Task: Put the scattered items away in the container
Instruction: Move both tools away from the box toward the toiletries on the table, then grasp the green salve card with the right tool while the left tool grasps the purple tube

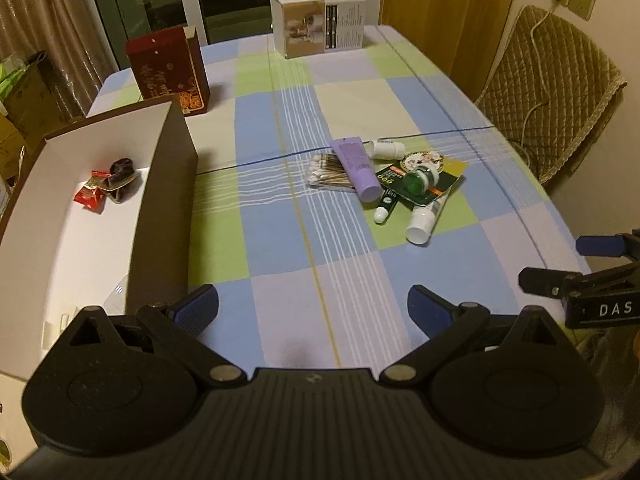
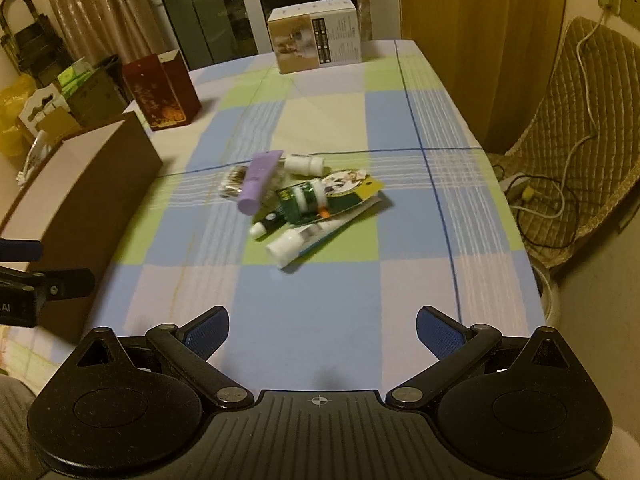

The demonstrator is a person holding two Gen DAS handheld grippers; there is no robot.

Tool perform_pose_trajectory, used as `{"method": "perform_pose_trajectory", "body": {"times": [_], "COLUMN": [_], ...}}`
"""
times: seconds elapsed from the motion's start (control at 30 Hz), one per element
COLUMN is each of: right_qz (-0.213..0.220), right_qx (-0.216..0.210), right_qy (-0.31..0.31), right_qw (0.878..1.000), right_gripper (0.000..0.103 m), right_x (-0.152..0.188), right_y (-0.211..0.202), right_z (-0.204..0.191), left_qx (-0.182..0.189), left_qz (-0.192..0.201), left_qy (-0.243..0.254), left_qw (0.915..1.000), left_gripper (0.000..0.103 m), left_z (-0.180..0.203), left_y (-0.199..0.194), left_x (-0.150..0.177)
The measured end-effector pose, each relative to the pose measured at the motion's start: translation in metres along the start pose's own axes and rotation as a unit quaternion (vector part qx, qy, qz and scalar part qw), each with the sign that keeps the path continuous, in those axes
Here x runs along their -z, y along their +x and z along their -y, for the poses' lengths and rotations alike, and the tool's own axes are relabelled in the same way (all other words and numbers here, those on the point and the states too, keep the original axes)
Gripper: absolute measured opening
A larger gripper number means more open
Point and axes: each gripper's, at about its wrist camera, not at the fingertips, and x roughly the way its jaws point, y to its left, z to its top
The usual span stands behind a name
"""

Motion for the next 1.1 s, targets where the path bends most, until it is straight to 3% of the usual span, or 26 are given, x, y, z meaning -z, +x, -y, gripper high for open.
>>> {"method": "perform_pose_trajectory", "body": {"times": [0.3,0.33,0.37,0.4,0.6,0.67,1.03,1.1], "right_qz": [0.016,0.018,0.021,0.02,0.038,0.038,0.028,0.026], "right_qx": [-0.009,-0.014,-0.02,-0.028,-0.043,-0.054,-0.075,-0.075], "right_qy": [-0.038,-0.045,-0.052,-0.061,-0.117,-0.123,-0.164,-0.168], "right_qw": [0.999,0.999,0.998,0.998,0.991,0.99,0.983,0.983], "right_gripper": [0.103,0.1,0.086,0.082,0.081,0.069,0.067,0.062], "right_x": [-0.021,-0.024,-0.027,-0.031,-0.049,-0.055,-0.073,-0.072], "right_y": [0.038,0.042,0.046,0.051,0.08,0.09,0.142,0.148], "right_z": [0.017,0.018,0.018,0.018,0.018,0.019,0.008,0.007], "left_qx": [0.006,0.008,0.01,0.012,0.019,0.019,0.011,0.011], "left_qz": [-0.026,-0.03,-0.032,-0.034,-0.042,-0.045,-0.055,-0.055], "left_qy": [-0.004,-0.006,-0.008,-0.01,-0.014,-0.017,-0.028,-0.03], "left_qw": [0.9996,0.9995,0.9994,0.9993,0.9988,0.9987,0.998,0.998], "left_gripper": [0.099,0.099,0.099,0.099,0.099,0.099,0.099,0.099], "left_z": [-0.003,-0.003,-0.003,-0.003,-0.004,-0.005,-0.014,-0.016], "left_y": [0.05,0.056,0.061,0.067,0.092,0.1,0.131,0.134], "left_x": [-0.021,-0.024,-0.026,-0.028,-0.041,-0.045,-0.059,-0.061]}}
